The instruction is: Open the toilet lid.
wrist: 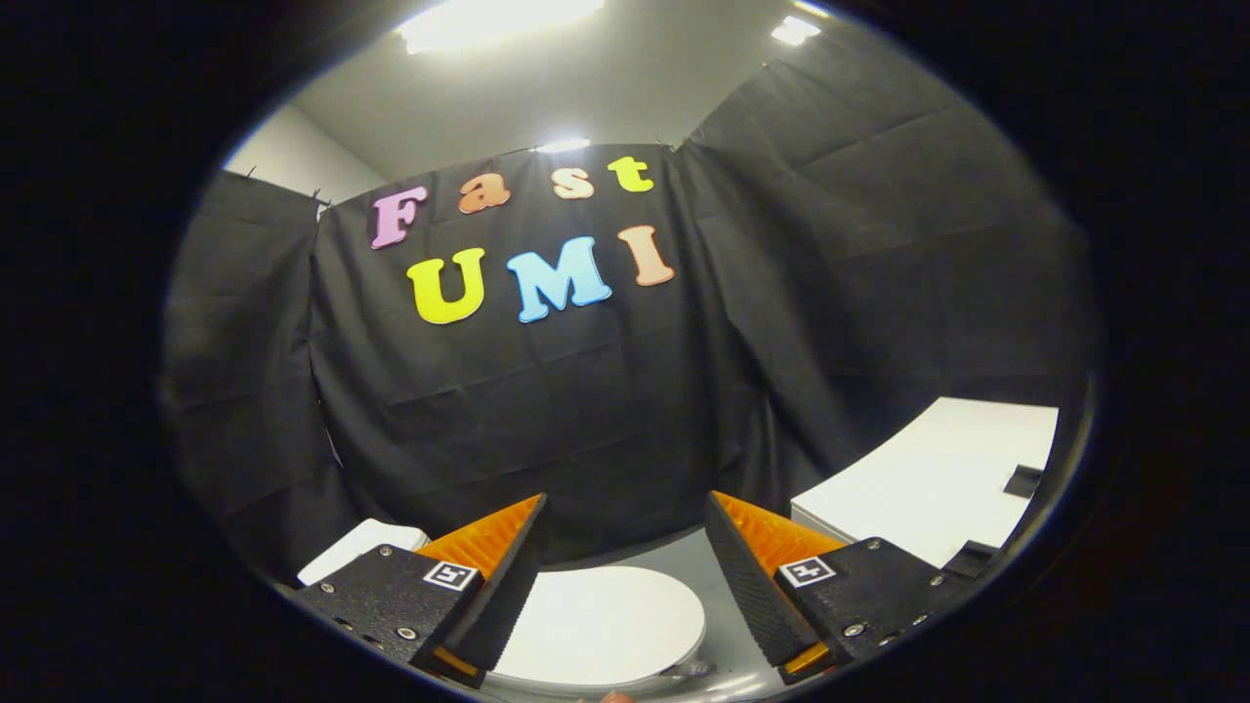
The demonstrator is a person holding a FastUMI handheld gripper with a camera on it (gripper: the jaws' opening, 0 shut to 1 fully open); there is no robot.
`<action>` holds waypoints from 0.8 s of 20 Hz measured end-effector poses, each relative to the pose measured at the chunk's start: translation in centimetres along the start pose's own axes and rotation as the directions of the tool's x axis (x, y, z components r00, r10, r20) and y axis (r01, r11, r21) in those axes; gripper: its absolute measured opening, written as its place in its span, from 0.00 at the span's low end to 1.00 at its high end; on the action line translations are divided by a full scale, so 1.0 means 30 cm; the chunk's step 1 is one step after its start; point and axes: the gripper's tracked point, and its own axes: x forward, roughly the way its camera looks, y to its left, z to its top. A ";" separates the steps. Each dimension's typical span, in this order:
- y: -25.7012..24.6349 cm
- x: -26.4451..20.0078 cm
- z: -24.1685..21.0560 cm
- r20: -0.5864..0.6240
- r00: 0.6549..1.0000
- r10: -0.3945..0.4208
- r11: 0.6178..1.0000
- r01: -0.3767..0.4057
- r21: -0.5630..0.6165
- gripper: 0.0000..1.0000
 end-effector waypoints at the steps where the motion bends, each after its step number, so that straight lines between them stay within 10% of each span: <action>1: -0.016 0.005 -0.028 -0.019 1.000 0.000 0.999 0.001 0.050 0.96; 16: -0.206 0.025 -0.554 -0.320 0.945 -0.063 0.960 0.146 0.241 0.96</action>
